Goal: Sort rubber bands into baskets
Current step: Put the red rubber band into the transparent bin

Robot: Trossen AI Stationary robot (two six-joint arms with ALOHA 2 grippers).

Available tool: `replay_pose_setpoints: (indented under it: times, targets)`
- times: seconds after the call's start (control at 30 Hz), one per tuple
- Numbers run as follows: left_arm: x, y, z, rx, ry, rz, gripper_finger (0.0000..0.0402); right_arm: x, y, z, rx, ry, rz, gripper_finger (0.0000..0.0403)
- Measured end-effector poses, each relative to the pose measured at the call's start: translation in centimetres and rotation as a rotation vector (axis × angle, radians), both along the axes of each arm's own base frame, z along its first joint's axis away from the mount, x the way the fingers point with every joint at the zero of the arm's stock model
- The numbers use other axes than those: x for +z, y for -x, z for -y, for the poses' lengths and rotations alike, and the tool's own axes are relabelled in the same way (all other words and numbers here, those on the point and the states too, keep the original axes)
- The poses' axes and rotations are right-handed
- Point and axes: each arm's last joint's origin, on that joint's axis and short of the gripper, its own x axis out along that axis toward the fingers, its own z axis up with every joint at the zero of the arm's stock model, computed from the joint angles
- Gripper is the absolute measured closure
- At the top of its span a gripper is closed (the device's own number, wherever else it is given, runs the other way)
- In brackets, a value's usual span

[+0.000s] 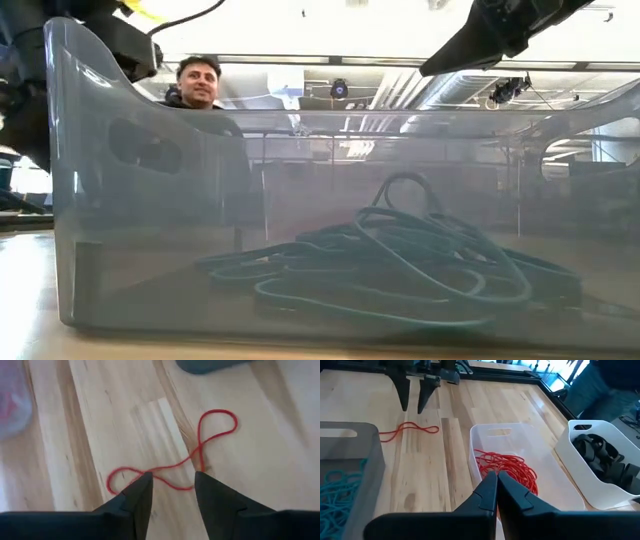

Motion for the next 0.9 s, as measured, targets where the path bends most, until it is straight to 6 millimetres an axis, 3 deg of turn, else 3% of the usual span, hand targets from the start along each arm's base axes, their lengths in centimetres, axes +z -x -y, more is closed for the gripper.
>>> replay_pose_setpoints:
  times: [0.2,0.4,0.77,0.9]
  targets:
    - [-1.0,-0.5,0.4,-0.079,-0.117,0.008,0.025,0.0,0.0,0.0,0.001,0.0,0.002,0.0403]
    - [-0.9,-2.5,0.6,-0.134,-0.202,0.006,0.025,0.0,0.0,0.0,0.001,0.001,-0.002,0.0403]
    - [-2.1,-4.3,0.5,-0.255,-0.262,-0.156,0.025,-0.2,0.1,0.0,0.001,0.007,-0.018,0.0403]
    - [-2.4,-4.4,0.5,-0.287,-0.275,-0.163,0.0268,-0.2,0.1,0.0,0.001,0.008,-0.02,0.0403]
